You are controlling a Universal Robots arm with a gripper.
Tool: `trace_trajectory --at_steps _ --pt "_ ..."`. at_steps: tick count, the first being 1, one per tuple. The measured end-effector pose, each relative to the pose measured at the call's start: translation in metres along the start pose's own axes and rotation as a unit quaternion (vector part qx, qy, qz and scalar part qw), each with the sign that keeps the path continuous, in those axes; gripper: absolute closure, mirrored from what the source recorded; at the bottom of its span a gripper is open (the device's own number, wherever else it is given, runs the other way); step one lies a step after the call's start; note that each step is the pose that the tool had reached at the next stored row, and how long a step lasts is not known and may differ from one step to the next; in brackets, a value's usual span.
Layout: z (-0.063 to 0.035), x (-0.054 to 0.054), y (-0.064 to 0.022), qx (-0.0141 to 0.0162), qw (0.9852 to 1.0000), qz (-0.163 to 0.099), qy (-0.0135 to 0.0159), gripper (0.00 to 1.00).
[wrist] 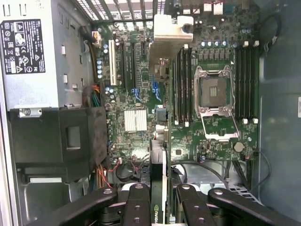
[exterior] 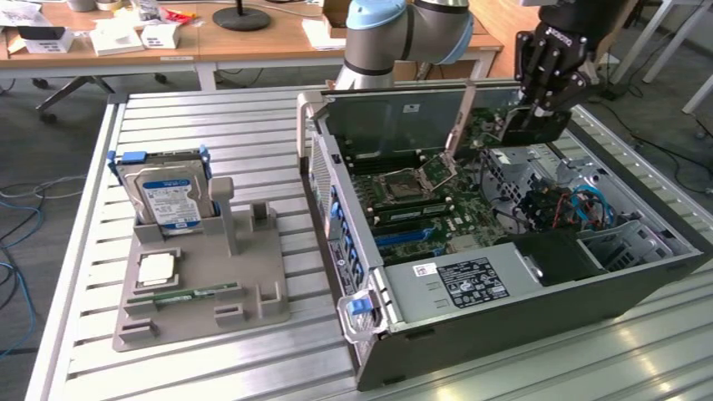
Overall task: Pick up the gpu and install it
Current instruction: 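Insert the gpu into the slot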
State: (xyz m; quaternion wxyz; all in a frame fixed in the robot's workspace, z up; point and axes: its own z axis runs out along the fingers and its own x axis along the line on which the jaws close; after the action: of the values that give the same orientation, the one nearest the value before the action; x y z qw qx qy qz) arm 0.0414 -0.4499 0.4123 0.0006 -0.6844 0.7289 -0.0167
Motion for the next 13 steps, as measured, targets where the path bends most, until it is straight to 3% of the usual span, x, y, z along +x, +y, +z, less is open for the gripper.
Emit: trace_trajectory --at_steps 13 --pt "0.0001 0.0002 0.0031 0.0000 1.0000 -0.002 0.0000 0.74"
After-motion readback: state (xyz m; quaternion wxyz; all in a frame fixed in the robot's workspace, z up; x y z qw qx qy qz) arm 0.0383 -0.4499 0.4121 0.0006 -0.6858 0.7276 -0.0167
